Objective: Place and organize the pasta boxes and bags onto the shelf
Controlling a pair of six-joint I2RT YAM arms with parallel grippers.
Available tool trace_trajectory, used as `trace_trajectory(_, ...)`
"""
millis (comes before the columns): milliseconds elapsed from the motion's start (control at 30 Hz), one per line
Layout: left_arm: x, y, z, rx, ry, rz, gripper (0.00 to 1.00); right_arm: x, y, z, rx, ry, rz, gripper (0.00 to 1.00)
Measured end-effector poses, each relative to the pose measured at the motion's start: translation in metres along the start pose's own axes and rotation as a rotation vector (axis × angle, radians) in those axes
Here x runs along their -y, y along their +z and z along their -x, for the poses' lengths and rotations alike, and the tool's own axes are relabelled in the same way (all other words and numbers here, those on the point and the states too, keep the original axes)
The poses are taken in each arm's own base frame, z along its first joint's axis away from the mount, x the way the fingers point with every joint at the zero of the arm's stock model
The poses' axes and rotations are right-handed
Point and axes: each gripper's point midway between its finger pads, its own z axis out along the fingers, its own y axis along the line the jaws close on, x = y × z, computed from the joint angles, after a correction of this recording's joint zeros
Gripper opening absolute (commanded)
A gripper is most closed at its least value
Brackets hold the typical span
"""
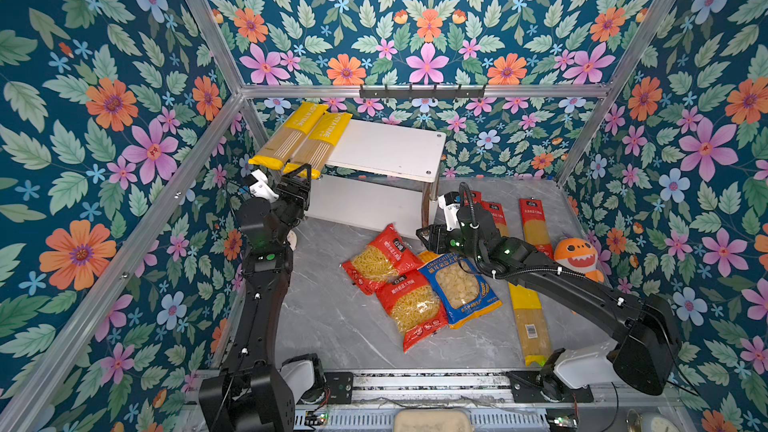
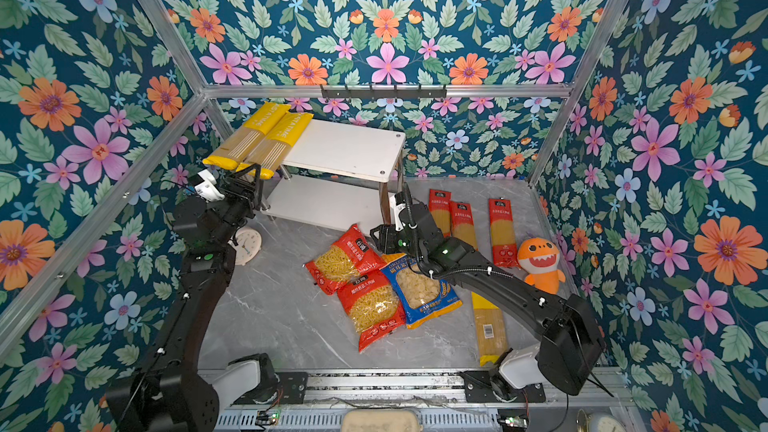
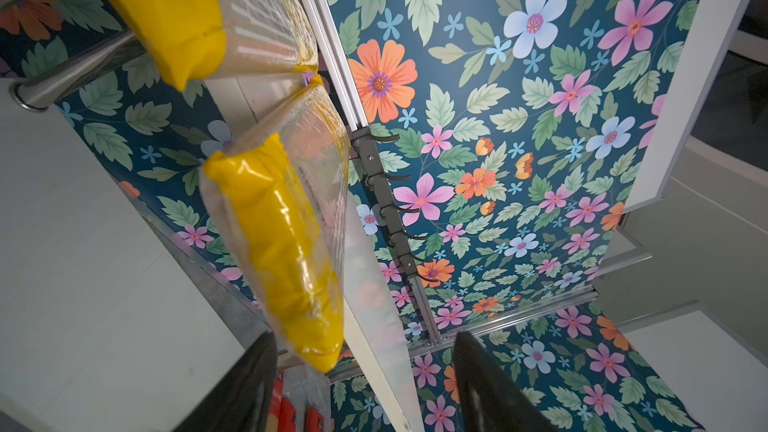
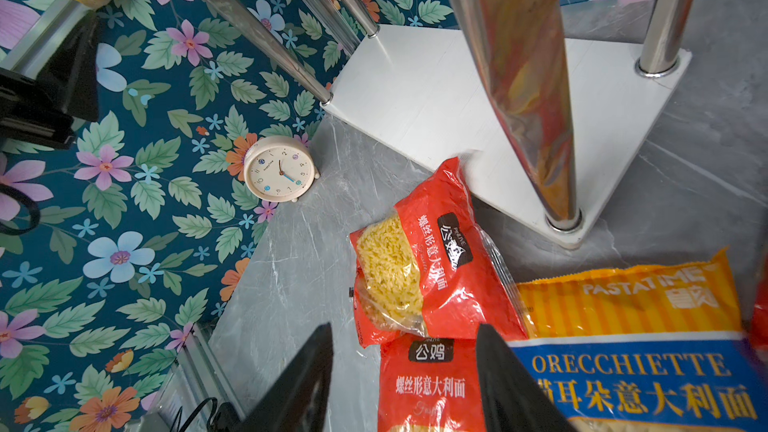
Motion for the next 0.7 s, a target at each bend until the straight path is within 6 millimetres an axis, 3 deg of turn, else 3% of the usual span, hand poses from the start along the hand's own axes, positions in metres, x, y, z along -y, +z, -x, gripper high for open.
trace_trajectory(300,-0.005,-0.036,-0.02,-0.017,0.181,0.149,0.71,0.019,-0.036,-0.004,0.115,-0.041,-0.008,0.6)
trace_trajectory(433,-0.015,-0.053,-0.061,-0.107,0.226,0.171,0.7,0.018,-0.053,0.005,0.185,-0.095,-0.004,0.61)
trace_trajectory(600,-0.035,-0.073,-0.105,-0.197,0.255,0.202,0.69,0.037,-0.068,-0.009,0.229,-0.154,-0.047,0.63)
trace_trajectory(700,-0.04,-0.08,-0.143,-0.294,0.263,0.185,0.68,0.04,-0.077,-0.007,0.246,-0.183,-0.068,0.64)
